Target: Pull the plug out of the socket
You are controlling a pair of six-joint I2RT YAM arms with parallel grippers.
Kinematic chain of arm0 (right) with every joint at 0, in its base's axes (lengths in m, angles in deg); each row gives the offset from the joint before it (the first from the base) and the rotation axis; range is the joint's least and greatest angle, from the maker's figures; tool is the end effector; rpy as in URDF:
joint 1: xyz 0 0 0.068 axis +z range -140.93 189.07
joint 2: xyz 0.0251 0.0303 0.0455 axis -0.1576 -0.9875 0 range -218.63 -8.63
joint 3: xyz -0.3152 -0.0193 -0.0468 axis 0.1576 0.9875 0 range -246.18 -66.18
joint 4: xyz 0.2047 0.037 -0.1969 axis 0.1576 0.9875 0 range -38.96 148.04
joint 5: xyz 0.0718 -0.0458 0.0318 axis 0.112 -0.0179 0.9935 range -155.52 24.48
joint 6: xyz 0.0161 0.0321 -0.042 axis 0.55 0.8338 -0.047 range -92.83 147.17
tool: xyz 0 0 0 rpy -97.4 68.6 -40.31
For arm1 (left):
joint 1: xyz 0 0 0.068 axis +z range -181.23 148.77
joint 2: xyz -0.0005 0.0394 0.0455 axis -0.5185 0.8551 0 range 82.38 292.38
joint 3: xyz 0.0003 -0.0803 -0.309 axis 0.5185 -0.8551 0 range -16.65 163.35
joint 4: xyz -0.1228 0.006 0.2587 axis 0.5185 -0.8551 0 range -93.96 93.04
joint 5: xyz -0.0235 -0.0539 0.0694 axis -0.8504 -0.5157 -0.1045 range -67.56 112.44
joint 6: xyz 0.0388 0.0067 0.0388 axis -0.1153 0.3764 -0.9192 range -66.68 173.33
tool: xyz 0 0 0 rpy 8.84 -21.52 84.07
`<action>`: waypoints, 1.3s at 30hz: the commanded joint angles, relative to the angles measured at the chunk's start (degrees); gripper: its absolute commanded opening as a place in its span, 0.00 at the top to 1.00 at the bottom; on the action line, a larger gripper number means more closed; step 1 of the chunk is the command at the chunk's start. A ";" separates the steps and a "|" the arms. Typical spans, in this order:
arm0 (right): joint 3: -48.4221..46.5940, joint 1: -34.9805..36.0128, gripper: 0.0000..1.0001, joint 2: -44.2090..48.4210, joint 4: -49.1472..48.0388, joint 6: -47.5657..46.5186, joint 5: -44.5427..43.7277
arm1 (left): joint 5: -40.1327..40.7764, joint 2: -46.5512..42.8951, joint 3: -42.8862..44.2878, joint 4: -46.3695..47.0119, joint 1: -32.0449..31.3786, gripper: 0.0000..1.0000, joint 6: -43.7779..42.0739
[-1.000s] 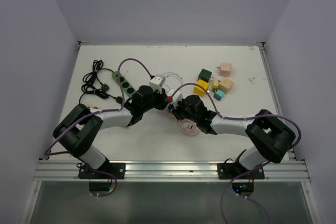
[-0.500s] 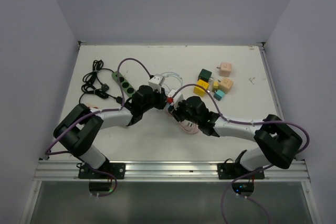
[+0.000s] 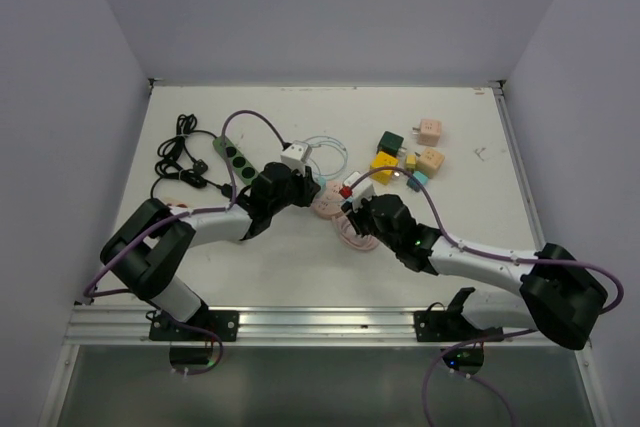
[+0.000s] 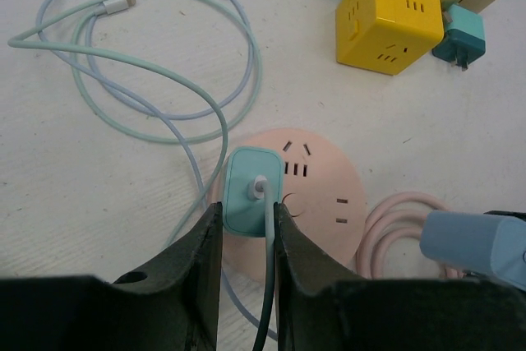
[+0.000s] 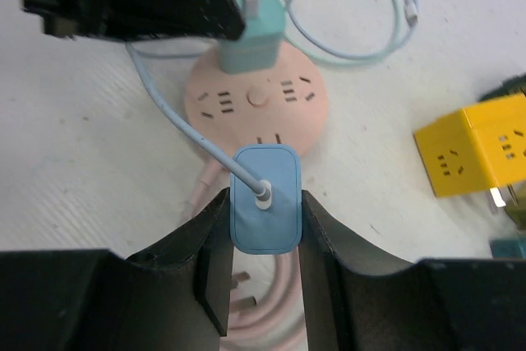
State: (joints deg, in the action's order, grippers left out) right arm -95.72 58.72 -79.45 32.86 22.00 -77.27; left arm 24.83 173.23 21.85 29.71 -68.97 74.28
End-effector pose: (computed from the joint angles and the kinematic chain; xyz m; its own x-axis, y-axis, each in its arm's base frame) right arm 0.1761 0.1956 0.2304 -0.1968 -0.3678 -0.9088 -0.6451 0.7466 -0.1625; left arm 0.2688 -0.2060 0.1986 -0.5280 -0.0431 -0.8482 0.4209 0.8542 -0.3054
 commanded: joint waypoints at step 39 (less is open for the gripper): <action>-1.13 -16.60 0.26 6.59 -0.28 32.94 12.79 | 1.47 -4.45 1.31 -12.79 -1.02 0.39 -4.42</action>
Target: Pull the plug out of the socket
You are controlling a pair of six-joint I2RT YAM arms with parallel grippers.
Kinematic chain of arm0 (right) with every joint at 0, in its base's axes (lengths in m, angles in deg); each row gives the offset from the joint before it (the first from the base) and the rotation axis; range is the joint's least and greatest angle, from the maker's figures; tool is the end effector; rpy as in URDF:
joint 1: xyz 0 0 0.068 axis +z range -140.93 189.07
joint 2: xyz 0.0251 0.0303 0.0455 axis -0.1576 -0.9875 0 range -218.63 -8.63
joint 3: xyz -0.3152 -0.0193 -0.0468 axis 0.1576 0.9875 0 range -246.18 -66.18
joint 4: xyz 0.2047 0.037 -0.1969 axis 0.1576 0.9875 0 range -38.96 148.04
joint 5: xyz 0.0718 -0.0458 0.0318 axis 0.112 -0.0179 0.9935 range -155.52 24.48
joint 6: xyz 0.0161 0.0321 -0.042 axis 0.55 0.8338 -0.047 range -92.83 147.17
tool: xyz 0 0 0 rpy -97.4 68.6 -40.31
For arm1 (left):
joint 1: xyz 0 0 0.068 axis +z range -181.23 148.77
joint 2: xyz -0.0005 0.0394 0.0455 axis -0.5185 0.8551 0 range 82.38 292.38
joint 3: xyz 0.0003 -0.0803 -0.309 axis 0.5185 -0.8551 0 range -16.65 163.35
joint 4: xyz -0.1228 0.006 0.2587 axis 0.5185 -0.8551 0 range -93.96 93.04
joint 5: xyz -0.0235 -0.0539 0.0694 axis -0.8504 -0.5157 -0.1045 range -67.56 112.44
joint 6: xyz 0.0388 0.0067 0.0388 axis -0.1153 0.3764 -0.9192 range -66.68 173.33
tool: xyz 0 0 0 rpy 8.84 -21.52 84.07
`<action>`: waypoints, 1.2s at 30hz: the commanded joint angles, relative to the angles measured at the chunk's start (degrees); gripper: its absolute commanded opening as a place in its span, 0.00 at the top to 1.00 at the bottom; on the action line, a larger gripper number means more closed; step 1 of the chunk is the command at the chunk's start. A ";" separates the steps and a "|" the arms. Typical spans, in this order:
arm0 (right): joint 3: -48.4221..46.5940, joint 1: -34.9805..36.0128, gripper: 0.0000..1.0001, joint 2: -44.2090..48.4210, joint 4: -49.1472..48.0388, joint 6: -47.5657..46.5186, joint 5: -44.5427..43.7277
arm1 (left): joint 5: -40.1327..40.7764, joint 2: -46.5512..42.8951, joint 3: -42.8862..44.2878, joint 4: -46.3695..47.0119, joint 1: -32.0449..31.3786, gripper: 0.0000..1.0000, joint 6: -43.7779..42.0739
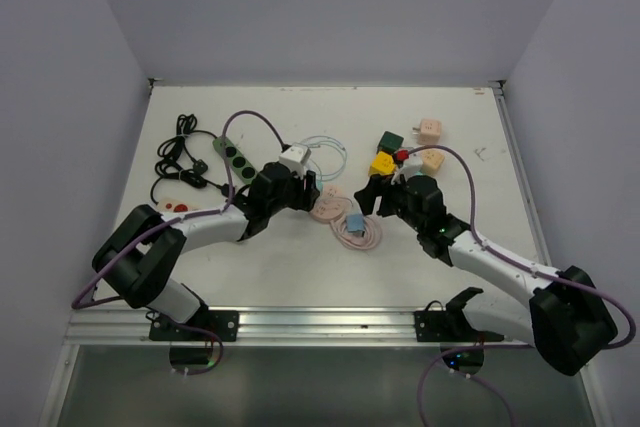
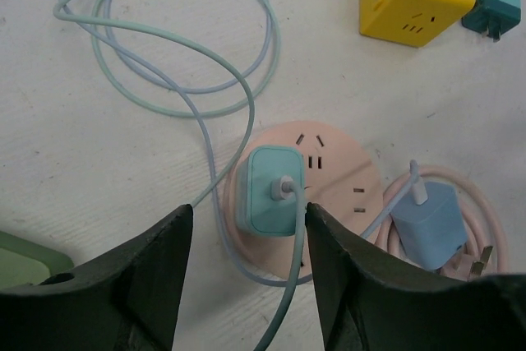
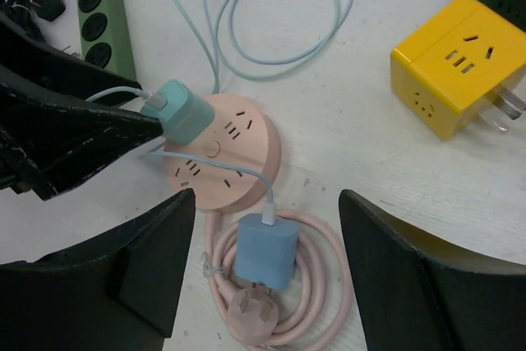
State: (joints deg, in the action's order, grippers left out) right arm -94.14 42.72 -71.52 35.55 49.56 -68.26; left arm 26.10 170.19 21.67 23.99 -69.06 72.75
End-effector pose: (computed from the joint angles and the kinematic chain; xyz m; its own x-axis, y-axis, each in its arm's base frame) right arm 0.2008 0.1316 0.2476 -0.4528 0.1557 -0.8779 -0.3714 0.8622 0.3445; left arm 0.2607 -0.1994 0.2043 -0.5446 0.0028 -0.8387 0.4101 0.8732 -0.2634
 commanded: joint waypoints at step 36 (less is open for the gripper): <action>-5.78 -4.64 0.28 -20.59 -12.99 16.10 16.27 | 8.03 7.56 9.84 -11.37 -5.24 0.97 -3.96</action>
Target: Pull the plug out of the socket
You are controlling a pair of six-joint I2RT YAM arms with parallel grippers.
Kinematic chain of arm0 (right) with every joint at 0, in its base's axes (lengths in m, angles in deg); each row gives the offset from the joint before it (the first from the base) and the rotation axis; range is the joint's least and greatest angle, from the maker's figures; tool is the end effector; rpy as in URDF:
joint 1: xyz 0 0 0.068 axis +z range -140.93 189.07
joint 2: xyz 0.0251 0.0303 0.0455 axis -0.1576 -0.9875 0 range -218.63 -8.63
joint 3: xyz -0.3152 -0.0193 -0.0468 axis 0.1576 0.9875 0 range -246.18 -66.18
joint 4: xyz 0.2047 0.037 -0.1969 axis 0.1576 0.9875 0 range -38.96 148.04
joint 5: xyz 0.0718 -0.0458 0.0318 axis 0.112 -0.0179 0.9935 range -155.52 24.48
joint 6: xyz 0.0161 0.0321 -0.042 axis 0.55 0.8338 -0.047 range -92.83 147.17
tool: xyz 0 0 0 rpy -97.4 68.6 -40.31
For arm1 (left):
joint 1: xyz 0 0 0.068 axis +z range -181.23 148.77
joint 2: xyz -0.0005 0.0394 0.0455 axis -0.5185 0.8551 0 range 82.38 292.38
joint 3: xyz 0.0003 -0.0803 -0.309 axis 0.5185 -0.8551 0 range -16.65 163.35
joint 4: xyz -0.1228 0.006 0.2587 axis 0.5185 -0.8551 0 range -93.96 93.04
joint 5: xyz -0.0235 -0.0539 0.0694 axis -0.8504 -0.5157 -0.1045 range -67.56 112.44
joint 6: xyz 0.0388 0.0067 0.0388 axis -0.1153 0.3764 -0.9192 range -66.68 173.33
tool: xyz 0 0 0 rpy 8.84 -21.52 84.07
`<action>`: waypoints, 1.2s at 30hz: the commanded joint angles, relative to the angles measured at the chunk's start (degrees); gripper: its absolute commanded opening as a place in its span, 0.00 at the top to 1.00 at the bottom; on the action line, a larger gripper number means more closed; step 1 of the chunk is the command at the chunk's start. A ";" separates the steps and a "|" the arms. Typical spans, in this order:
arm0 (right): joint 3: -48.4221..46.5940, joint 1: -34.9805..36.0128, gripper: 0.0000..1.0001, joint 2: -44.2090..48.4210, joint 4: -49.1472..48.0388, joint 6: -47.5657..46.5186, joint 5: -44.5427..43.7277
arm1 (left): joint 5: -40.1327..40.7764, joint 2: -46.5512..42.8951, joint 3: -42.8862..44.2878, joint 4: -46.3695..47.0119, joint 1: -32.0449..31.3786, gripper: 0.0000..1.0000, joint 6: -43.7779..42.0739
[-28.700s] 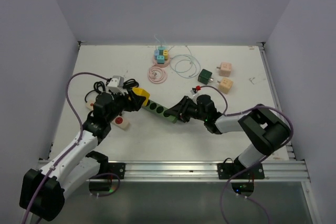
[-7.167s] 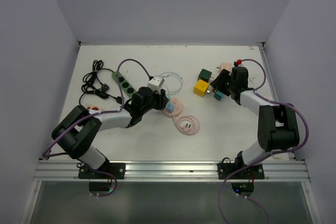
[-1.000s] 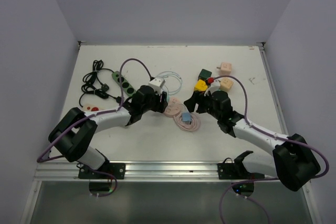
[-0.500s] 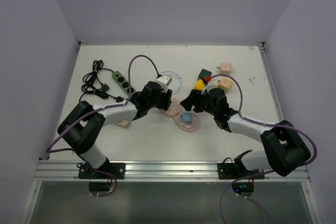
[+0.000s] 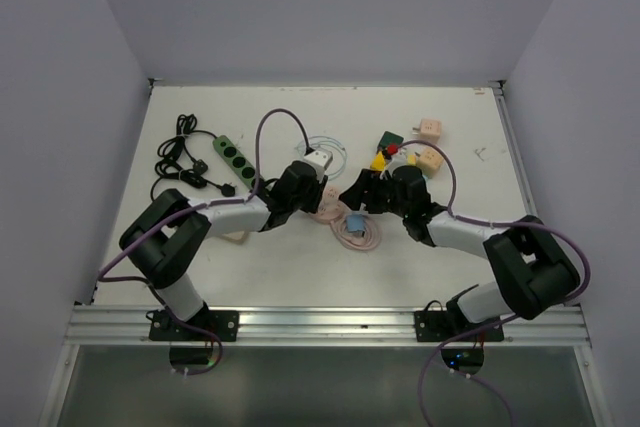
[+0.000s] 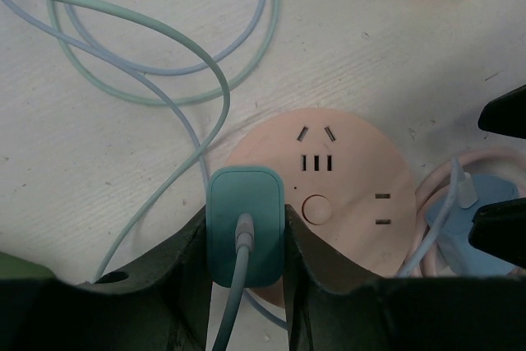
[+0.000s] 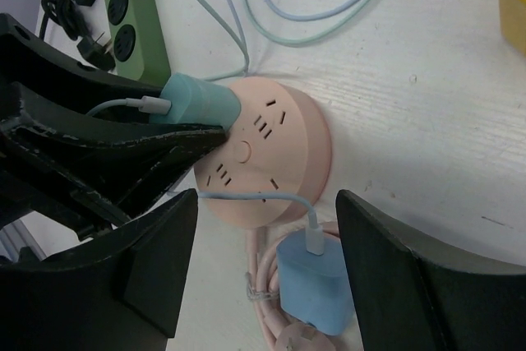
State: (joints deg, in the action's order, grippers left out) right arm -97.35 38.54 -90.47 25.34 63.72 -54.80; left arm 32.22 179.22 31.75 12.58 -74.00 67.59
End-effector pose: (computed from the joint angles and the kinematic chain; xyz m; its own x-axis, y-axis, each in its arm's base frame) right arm 0.2531 0.1512 0.2032 -0.6706 0.2931 -0.6814 -0.2873 0.7443 0.6029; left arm 0.2750 -0.2457 0.1900 -0.5876 0.2129 -0.7806 0.4410 0.8932 -0.0884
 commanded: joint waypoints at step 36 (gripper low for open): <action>-5.12 -2.05 0.67 -12.99 -16.76 12.49 18.37 | -2.67 -13.34 -11.67 24.22 -0.57 1.00 4.03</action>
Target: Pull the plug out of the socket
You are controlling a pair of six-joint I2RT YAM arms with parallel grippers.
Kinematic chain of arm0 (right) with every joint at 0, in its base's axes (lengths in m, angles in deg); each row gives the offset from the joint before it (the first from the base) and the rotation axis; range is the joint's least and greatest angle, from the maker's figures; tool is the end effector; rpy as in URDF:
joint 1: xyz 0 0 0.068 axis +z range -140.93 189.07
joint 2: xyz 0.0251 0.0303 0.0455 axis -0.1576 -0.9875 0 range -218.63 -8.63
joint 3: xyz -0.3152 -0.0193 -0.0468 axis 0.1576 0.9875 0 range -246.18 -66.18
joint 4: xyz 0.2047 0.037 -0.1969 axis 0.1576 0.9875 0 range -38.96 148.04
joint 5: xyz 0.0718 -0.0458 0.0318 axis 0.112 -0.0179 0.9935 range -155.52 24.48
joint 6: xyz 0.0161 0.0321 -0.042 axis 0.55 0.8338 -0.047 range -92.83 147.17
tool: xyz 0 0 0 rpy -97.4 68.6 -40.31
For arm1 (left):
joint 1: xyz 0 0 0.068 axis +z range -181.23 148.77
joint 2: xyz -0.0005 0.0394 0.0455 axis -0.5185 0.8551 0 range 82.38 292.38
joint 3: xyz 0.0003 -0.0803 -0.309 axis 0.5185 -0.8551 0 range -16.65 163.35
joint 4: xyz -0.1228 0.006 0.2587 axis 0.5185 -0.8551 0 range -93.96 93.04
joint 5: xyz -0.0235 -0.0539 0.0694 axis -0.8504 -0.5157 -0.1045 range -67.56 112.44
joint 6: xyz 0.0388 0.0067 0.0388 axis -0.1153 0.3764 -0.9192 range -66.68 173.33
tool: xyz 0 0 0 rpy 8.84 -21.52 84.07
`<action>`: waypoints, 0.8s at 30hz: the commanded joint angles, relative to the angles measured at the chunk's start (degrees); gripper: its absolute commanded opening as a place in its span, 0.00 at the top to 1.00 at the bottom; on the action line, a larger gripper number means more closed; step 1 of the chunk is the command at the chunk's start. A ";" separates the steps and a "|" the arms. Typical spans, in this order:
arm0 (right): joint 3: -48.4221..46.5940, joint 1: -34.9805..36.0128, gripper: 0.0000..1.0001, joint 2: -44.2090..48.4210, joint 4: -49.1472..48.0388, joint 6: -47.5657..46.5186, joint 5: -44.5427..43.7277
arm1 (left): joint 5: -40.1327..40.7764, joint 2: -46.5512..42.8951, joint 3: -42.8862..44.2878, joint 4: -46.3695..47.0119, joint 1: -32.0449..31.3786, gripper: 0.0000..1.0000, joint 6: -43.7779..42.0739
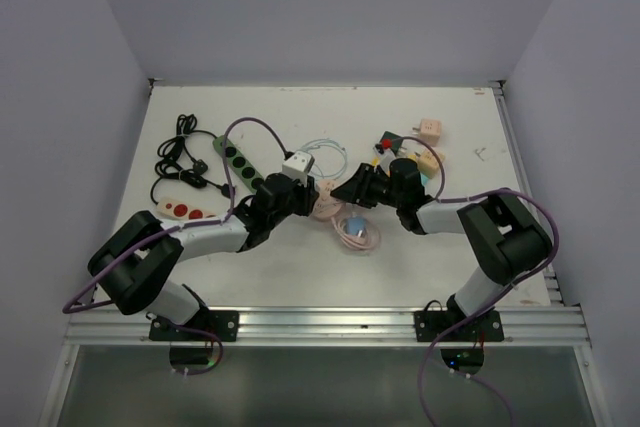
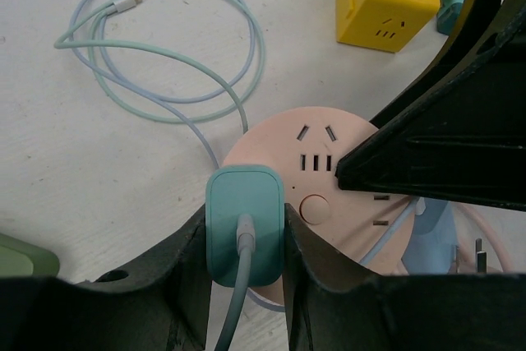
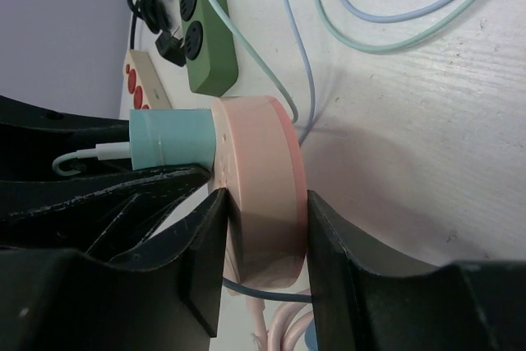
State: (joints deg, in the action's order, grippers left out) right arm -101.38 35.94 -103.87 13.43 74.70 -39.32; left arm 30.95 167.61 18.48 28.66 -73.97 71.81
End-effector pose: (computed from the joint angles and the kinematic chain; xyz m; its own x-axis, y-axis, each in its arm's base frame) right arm 0.2918 0.1666 0.1776 -0.7975 0.3379 -0.4998 -0.2685 0.5432 0.7955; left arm 0.2356 -0.2101 0.2083 -0.4699 0.0074 -0.8827 0.4464 0.8647 -0.2304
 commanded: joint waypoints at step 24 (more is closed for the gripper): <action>1.71 -3.23 1.00 1.99 -1.77 -0.77 2.19 | -10.09 -2.52 1.07 5.05 6.97 1.00 10.96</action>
State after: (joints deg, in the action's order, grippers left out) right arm -101.00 33.69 -103.60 12.60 75.07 -37.44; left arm 25.94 168.46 20.03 26.85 -70.41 76.40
